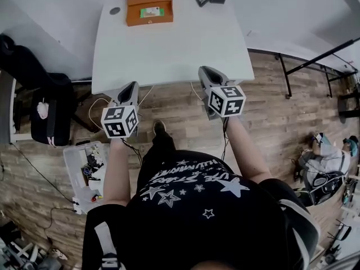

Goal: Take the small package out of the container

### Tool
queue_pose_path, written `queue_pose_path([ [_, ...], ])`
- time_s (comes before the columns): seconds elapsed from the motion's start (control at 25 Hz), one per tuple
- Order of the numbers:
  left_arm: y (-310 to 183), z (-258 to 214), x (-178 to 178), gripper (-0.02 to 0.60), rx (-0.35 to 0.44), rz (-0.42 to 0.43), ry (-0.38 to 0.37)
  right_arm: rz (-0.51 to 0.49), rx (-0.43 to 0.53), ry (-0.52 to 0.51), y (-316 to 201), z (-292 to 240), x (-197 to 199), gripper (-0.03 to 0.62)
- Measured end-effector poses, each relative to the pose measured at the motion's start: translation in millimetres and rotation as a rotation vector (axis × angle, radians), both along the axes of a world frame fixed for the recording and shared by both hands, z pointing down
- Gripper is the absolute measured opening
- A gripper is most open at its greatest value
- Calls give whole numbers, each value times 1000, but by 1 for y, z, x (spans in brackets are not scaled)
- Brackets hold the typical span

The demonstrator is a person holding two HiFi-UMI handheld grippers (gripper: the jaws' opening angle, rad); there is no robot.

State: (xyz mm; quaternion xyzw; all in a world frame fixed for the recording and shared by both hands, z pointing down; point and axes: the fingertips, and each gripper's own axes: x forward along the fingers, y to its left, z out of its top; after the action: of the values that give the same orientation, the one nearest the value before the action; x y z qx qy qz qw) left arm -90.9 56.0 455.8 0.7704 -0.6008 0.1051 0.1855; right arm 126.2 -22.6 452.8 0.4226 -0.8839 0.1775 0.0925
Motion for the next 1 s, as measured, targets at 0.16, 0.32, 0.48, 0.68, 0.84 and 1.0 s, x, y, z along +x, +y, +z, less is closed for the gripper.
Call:
queue_pose_path([
  [0.16,-51,-2,-30,20,-4,30,-5,14,6,12,-46,-6,-31,57],
  [0.32,-94,-6,-56,20,2,69,-8,52,1,17,-83,-10,-55,57],
  [0.48,-130,-10,-78,20,12,103,-2,79,9,20,-112,-16,-76,57],
  [0.68,-162,-9,-101,20,13,134,13,102,18,31,-138,-21,-102,57],
  [0.84,-182,-12,-110,20,21,165,7,124,15,44,-147,-21,-108,57],
  [1.0,-194,-15,-113,20,26,184,8,141,12,53,-153,-22,-109,57],
])
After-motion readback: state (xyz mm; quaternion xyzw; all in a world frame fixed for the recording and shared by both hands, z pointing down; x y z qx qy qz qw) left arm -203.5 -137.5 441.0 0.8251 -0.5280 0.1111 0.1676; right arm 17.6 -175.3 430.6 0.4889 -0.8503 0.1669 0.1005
